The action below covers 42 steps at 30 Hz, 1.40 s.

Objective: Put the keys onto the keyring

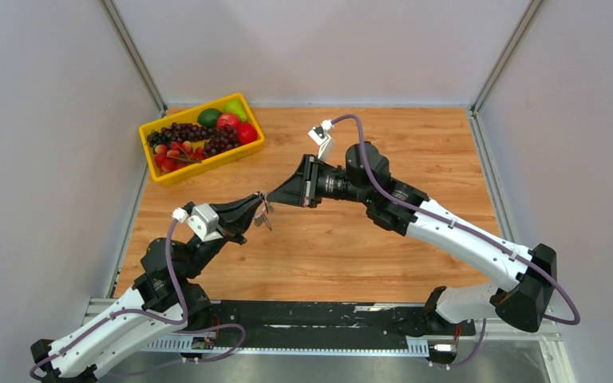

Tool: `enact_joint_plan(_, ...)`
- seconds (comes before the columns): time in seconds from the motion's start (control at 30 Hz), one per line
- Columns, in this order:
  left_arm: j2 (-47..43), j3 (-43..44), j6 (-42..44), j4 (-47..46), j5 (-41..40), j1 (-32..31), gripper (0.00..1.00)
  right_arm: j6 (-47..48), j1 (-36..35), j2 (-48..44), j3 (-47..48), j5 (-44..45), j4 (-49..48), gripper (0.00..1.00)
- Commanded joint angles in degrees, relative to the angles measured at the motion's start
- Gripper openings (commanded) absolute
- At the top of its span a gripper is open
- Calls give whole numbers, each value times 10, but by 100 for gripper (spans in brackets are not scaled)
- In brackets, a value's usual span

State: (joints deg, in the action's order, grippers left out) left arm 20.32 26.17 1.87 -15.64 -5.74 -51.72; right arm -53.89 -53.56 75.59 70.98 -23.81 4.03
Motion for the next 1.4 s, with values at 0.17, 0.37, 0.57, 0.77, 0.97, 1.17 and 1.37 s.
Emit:
enact_joint_plan(0.17,-5,8,3,-15,-30,-1,0,47,5,-73,-55,45,25,0)
enact_joint_plan(0.37,-7,20,-1,7,-47,-1,1,99,43,-135,-135,67,78,0)
enact_joint_plan(0.57,-4,28,-6,19,-47,-1,0,194,47,-178,-184,145,177,0)
enact_joint_plan(0.77,4,32,-9,26,-46,-1,0,243,46,-203,-220,165,213,0)
enact_joint_plan(0.97,17,37,-15,41,-60,-1,0,272,46,-170,-238,180,210,18)
enact_joint_plan(1.17,22,63,-15,90,-106,-1,0,283,47,-87,-222,167,149,42)
enact_joint_plan(1.37,16,103,-16,169,-158,-1,0,312,46,36,-195,124,51,50)
